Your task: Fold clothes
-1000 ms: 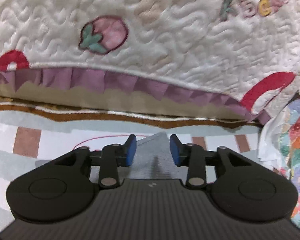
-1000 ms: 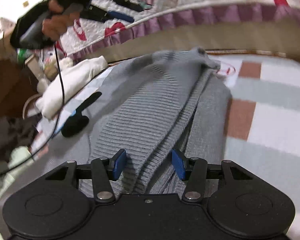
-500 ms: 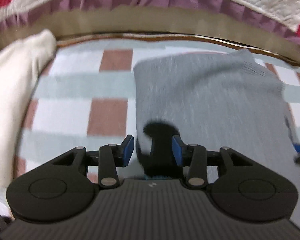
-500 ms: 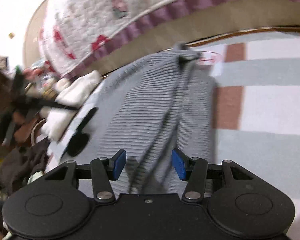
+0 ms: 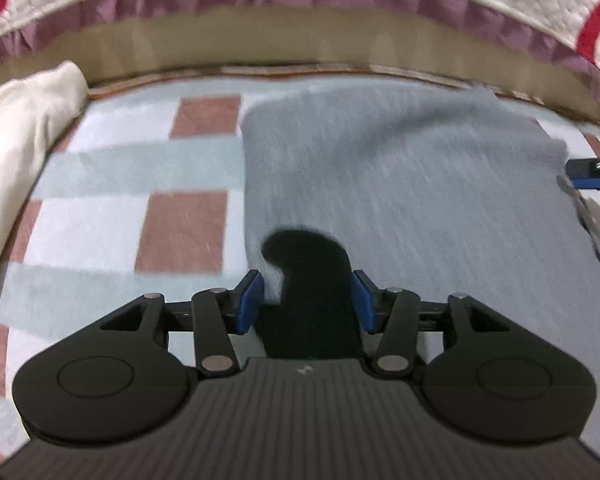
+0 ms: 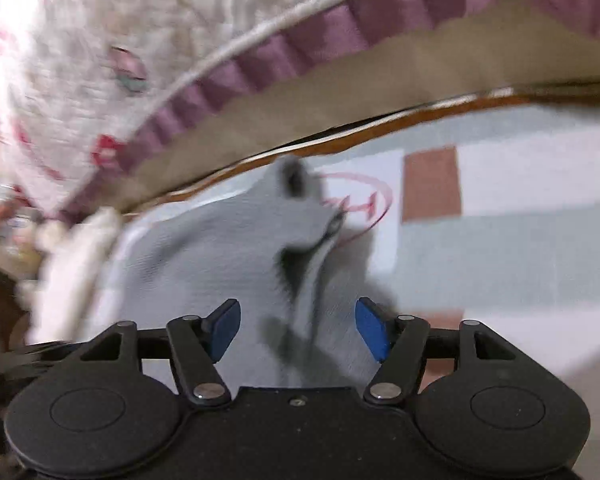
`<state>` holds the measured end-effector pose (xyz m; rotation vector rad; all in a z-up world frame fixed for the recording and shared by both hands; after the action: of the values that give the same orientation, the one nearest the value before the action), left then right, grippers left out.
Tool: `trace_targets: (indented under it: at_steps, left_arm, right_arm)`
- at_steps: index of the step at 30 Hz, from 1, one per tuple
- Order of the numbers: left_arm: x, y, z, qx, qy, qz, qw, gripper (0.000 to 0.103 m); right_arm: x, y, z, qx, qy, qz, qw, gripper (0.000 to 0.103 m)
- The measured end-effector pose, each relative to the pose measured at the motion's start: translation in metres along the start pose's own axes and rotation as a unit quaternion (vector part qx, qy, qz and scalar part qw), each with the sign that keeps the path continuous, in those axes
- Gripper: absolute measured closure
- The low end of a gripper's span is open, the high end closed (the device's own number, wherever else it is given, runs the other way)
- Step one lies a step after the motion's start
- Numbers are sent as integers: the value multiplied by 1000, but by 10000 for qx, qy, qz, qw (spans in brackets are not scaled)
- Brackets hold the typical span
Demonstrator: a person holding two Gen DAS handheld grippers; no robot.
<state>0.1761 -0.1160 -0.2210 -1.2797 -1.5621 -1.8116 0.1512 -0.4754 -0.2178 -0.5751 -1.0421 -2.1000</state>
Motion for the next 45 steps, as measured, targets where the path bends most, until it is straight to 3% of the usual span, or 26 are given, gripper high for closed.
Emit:
trace_targets:
  at_steps: [3,4,5,6,10,13,15,18,20,21,24,28,31,34,36,40,43,45]
  left_arm:
    - [-3,0,3,72,-14,-142,9999,55]
    - [-4,0,4,95,-19,-189,9998,55]
    - [-5,0,5,119,-24,-237,9996,55]
    - [-5,-1,7,141,-30,-277,9995,55]
    - [8,-15,14,169,-103,-273,9994,55]
    - [11,-25,16,200,-136,-233,9994,54]
    - [11,-30,17,185,-97,-215,9995,53]
    - [11,-32,17,211,-36,-205,9996,52]
    - [16,-32,14,255,-74,-179,9995,52]
    - [19,-33,13,259,-93,-169,9995,52]
    - [31,-40,6,331,-88,-92,9994,50]
    - [46,-72,-9,770,-567,456,9944,45]
    - [54,-101,-19,1032,-821,857,9876,41]
    - [61,-132,-28,1222,-958,1260,9798,41]
    - [72,-147,-29,1412,-1043,1312,9757,41]
    - [89,-170,-34,1850,-1580,1527,9579,45]
    - [98,-179,-40,1592,-1560,1519,9629,58]
    - [101,-182,-41,1465,-1464,1512,9666,58]
  right_arm:
    - [-19,19,1,11,-69,-238,9997,33]
    - [-24,26,2,35,-80,-316,9995,45]
    - [-26,31,10,251,17,-380,9990,81]
    - [-27,37,18,467,113,-443,9979,92]
    - [-14,65,53,1433,307,-1057,9835,93]
    - [-17,81,61,1762,224,-1279,9758,93]
    - [-47,73,46,1913,-298,-837,9775,92]
    - [-67,57,27,1919,-777,-507,9770,77]
    - [-59,51,17,1402,-729,-507,9861,56]
    - [-55,48,12,1150,-703,-501,9896,53]
    - [-21,29,9,786,-450,-410,9950,53]
    - [31,-30,25,1036,94,136,9945,48]
    - [69,-80,23,1193,179,563,9911,40]
    - [87,-113,11,499,352,832,9947,38]
    - [96,-127,3,128,329,959,9948,38]
    - [122,-154,-5,-185,343,1153,9926,37]
    - [132,-179,-13,-637,489,1430,9865,36]
    - [135,-195,-18,-962,553,1599,9809,36]
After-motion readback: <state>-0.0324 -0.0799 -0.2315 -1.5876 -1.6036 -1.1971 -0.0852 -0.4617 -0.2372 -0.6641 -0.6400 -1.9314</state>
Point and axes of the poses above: each gripper's, at about its wrist camera, not at the fingertips, and x roughly against the way its jaws point, z to its left, y to its top, the point moved 9 cm from there along -x, roughly the way its jaws point
